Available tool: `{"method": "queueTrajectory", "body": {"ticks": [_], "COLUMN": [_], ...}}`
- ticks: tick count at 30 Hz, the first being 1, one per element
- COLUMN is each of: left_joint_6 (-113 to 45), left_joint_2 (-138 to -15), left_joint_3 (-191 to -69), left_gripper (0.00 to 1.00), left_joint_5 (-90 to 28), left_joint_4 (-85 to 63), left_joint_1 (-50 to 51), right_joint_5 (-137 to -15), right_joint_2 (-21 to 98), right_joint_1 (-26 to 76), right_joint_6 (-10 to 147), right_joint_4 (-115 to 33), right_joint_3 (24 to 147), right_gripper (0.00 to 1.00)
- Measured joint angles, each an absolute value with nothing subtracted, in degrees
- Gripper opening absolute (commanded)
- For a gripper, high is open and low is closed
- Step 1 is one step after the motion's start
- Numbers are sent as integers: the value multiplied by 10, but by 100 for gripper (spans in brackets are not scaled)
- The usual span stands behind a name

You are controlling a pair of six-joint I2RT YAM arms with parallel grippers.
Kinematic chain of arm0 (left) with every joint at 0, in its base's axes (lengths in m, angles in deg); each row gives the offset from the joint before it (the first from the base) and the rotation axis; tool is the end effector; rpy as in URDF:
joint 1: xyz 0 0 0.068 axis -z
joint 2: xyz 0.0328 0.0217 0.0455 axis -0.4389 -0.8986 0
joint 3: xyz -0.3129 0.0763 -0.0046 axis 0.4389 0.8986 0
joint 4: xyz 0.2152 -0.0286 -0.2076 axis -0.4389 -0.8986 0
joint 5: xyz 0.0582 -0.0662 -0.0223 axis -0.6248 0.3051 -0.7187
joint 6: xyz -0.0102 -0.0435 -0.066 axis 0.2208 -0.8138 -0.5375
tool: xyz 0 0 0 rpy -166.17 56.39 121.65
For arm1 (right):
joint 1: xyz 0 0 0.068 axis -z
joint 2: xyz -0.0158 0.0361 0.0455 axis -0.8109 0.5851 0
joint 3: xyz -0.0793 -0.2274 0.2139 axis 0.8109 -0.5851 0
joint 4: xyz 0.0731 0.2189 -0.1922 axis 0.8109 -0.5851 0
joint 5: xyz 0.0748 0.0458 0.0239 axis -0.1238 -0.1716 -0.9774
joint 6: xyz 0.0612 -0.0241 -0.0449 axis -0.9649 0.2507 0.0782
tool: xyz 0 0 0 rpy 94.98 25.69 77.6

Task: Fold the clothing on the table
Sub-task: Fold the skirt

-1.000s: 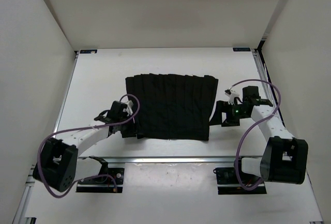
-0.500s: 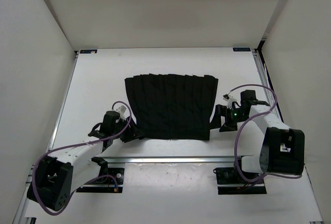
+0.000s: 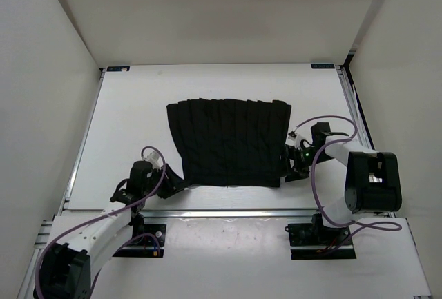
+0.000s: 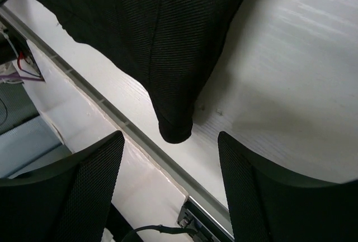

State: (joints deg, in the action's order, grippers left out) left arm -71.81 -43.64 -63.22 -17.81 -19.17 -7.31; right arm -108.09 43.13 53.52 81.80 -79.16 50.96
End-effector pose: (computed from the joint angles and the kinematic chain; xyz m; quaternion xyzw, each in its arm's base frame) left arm 0.1362 -0.0729 0.1056 -0.1671 0.8905 -0.3588 0.2243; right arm 0.2560 0.0470 0.1411 -0.0754 0.9360 0.3368 0.0693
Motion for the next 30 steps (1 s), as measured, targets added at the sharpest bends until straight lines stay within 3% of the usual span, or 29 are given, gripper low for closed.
{"method": "queueTrajectory", "body": {"ticks": [5,16,24,27,28,29,30], "left_joint_6": [-740,-770,-782,-782,-780,-781,-779], "left_joint_2": [-416,-424,-463,-492,-503,-512,-521], "left_joint_3": [-620,-619,-618,-622,-623,-625,-626], "left_gripper": [48,61,61,52,44,29,25], "left_joint_5": [-177,-178,-180,-181,-184,-184,-188], "left_joint_4": [-192,-172,-123,-97,-93,-88,-87], "left_joint_1": [-77,-82,-78,-69,-64,-62,-59], "right_joint_5": [-1077,-1086,-1083,-1082,-1081,-1079,-1075], "right_joint_2": [471,486,487,487,487,487,487], "right_joint_1": [522,509,506,504,502,501,500], "right_joint_6": [825,824,825,826,826,827,828], "right_joint_4": [-792,-796,-797,-797,-797,-797,-796], "right_joint_3": [524,532,535,536,537,537,538], "right_gripper": [69,73,73,72,70,69,65]}}
